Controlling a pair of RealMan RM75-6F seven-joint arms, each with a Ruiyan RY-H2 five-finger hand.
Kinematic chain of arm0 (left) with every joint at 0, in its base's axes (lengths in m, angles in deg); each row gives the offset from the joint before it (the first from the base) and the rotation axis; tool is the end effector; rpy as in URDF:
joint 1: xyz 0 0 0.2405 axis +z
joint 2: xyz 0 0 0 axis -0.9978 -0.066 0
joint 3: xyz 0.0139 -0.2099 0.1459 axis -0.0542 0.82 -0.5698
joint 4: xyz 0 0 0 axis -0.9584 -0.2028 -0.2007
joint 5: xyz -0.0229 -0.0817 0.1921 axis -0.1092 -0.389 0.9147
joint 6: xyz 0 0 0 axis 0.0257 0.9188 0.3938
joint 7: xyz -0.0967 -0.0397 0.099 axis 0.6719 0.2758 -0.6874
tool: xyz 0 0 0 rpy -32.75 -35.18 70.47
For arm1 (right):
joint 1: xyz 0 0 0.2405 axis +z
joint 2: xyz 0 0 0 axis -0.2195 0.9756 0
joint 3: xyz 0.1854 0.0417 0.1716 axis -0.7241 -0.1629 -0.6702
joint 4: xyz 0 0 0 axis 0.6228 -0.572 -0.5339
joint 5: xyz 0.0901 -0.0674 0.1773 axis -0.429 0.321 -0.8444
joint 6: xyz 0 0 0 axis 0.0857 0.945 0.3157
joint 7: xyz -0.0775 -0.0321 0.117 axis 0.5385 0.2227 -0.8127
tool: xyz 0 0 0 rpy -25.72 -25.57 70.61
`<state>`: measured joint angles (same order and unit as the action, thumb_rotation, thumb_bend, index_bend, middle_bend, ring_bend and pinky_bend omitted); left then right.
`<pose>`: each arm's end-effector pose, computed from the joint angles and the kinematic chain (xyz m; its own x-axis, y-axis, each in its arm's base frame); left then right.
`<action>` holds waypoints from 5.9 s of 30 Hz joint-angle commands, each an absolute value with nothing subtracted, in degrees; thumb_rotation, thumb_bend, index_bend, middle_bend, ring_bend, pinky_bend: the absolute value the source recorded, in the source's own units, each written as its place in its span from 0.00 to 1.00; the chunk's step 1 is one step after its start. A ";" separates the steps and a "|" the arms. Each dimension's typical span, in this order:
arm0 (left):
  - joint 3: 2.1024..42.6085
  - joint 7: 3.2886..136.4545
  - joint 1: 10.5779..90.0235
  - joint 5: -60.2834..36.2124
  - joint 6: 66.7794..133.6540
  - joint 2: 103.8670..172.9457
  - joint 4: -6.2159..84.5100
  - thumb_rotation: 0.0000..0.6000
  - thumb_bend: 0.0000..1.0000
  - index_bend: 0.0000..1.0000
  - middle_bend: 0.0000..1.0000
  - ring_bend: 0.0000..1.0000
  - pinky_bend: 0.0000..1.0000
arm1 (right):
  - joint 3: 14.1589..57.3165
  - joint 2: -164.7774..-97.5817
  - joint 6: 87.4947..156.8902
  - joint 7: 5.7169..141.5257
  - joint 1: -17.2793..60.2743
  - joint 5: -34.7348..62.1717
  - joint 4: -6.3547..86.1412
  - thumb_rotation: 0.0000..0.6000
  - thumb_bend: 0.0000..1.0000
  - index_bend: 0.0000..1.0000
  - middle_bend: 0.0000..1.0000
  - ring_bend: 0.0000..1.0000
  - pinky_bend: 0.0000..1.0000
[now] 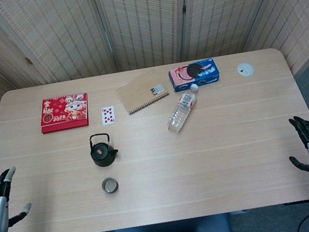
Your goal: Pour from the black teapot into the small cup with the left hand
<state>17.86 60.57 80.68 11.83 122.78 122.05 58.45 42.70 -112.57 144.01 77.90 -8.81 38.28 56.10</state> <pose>-0.3057 0.1875 0.1519 0.5096 -0.0445 0.8593 0.8602 0.0029 -0.5100 -0.3149 -0.1775 0.1604 0.4609 0.0129 0.8873 -0.8872 -0.0146 0.4611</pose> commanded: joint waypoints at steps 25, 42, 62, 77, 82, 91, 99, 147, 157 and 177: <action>18.81 63.03 78.06 12.73 120.09 120.33 59.99 1.00 0.23 0.13 0.16 0.13 0.00 | 42.77 -112.84 143.85 76.23 -8.80 38.23 54.90 1.00 0.24 0.03 0.12 0.17 0.03; 23.07 71.27 65.01 12.69 105.09 117.15 61.78 1.00 0.23 0.20 0.24 0.20 0.05 | 43.08 -111.29 144.68 75.98 -8.67 40.07 56.26 1.00 0.24 0.03 0.14 0.19 0.03; 29.24 68.10 45.45 -7.58 78.53 121.07 55.24 0.76 0.21 0.22 0.24 0.21 0.03 | 43.91 -109.13 147.47 76.52 -10.29 41.91 58.55 1.00 0.24 0.04 0.16 0.20 0.03; 25.90 56.00 34.09 -27.55 70.87 129.19 45.34 0.59 0.19 0.24 0.26 0.22 0.00 | 43.92 -109.73 147.42 74.31 -10.82 41.14 56.70 1.00 0.24 0.04 0.17 0.21 0.03; 23.88 54.36 31.56 -31.77 68.68 131.47 42.01 0.57 0.19 0.24 0.26 0.22 0.00 | 43.81 -109.70 147.56 74.17 -11.07 40.73 56.57 1.00 0.24 0.04 0.17 0.21 0.03; 20.03 53.57 28.15 -37.54 64.66 134.79 38.13 0.37 0.16 0.26 0.26 0.20 0.00 | 43.41 -109.91 147.52 74.69 -10.89 40.60 57.02 1.00 0.24 0.05 0.19 0.22 0.03; 19.22 55.77 26.77 -38.20 63.09 137.48 34.88 0.32 0.15 0.26 0.26 0.19 0.00 | 43.17 -109.80 147.08 74.80 -10.72 40.16 57.05 1.00 0.24 0.06 0.20 0.22 0.03; 16.44 61.80 41.28 -5.17 87.46 128.72 54.44 0.52 0.16 0.31 0.42 0.33 0.02 | 43.56 -110.61 149.23 72.65 -11.71 42.04 55.53 1.00 0.24 0.07 0.20 0.23 0.03; 14.92 55.66 42.35 -2.49 88.43 129.17 54.64 0.86 0.16 0.17 0.27 0.20 0.00 | 43.59 -110.79 149.19 72.16 -11.84 41.88 54.90 1.00 0.24 0.07 0.20 0.23 0.03; 17.10 50.10 40.30 -6.07 83.67 138.13 42.48 1.00 0.16 0.13 0.24 0.17 0.00 | 43.63 -110.85 148.95 71.84 -12.07 41.36 54.49 1.00 0.24 0.07 0.20 0.23 0.03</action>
